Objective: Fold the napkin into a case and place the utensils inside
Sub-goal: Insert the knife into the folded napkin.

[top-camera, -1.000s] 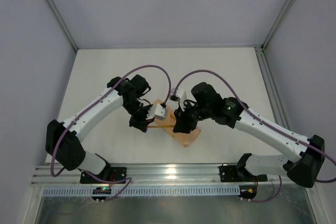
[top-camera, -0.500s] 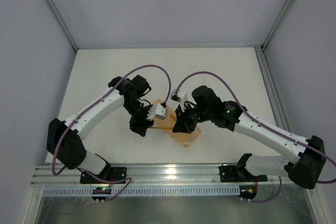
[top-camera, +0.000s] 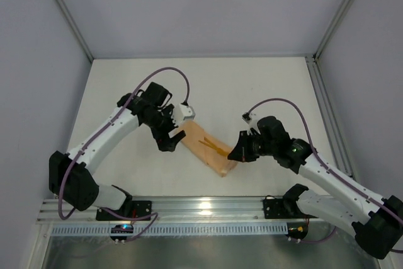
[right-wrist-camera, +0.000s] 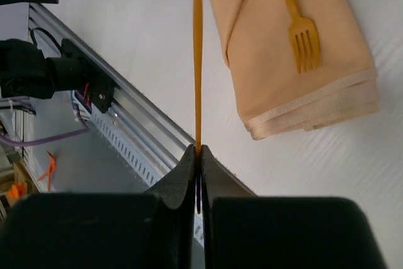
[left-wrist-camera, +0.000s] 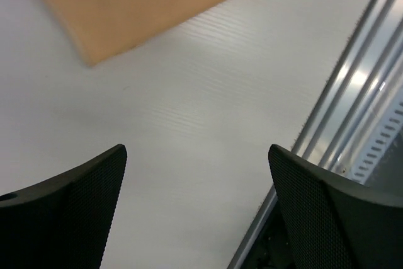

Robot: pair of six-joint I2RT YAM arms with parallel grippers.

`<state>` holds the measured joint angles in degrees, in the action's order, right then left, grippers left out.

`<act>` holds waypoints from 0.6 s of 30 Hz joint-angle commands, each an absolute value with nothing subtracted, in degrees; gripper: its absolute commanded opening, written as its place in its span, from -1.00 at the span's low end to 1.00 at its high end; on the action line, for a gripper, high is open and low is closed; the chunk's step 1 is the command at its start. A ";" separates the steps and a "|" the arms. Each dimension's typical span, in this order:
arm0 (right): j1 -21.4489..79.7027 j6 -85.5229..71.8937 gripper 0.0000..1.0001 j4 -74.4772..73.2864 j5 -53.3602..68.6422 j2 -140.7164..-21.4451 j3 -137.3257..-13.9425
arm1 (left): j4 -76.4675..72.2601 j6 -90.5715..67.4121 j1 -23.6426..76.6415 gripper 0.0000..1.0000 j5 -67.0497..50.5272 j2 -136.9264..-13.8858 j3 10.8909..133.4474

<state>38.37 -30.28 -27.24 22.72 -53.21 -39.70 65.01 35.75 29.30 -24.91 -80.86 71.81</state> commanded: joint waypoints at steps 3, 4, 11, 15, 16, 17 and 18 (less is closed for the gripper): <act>36.21 -45.60 -0.94 -22.24 20.04 -45.46 -32.62 | 46.16 17.77 29.27 0.75 -11.26 -80.76 69.08; 36.21 -47.18 -0.94 -20.93 19.95 -44.66 -30.00 | 43.36 14.88 29.27 0.67 -10.21 -83.12 69.08; 36.21 -52.91 -0.94 -16.79 19.86 -39.90 -22.15 | 36.30 9.49 29.27 0.18 -8.96 -93.59 69.87; 36.21 -52.47 -0.94 -14.86 19.42 -41.30 -20.83 | 34.19 9.40 29.27 0.18 -9.49 -97.02 69.87; 36.21 -52.47 -0.94 -12.59 19.86 -41.74 -19.79 | 33.84 9.49 29.27 0.18 -9.32 -97.55 69.87; 36.21 -52.64 -0.94 -11.52 20.30 -42.79 -19.34 | 33.23 9.58 29.27 0.18 -9.06 -98.52 69.61; 36.21 -53.08 -0.95 -10.47 20.56 -43.41 -18.81 | 32.70 9.58 29.27 0.18 -8.88 -98.96 69.52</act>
